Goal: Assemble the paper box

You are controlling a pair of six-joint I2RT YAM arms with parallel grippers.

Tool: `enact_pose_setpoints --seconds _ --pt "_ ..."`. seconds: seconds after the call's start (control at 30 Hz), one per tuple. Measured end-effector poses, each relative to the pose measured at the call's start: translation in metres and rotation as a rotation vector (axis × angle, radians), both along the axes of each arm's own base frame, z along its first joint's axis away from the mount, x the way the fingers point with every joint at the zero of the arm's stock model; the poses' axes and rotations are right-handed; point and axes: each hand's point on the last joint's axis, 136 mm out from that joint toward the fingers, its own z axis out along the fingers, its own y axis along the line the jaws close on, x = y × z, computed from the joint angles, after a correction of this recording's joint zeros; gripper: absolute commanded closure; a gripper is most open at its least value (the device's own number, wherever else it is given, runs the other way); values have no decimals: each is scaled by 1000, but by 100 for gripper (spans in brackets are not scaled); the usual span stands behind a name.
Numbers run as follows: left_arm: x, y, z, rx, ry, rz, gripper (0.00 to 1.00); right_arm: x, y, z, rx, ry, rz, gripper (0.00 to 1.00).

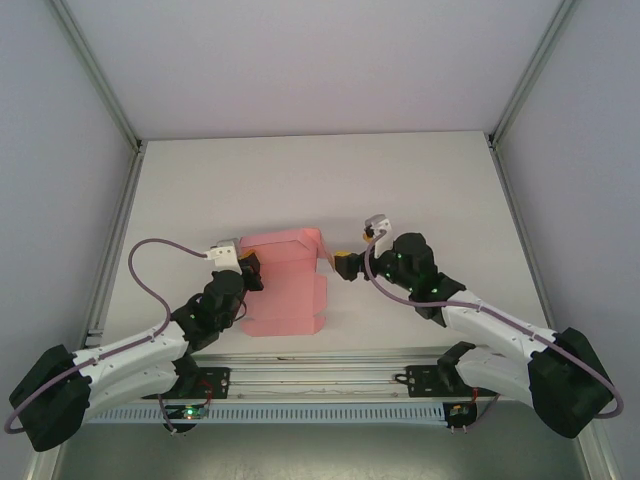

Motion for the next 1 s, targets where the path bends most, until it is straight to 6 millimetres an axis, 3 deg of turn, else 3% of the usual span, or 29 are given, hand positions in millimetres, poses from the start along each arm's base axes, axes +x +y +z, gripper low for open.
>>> enact_pose_setpoints --seconds 0.23,0.43,0.83,1.0 --pt "0 0 -4 1 12 3 100 -14 26 -4 0 12 103 2" --pt "0 0 -4 -4 14 5 100 -15 41 -5 -1 15 143 2" --pt "0 0 -4 -4 14 5 100 -17 57 6 -28 -33 196 2" --pt "0 0 -4 -4 15 4 100 -21 58 15 -33 -68 217 8"
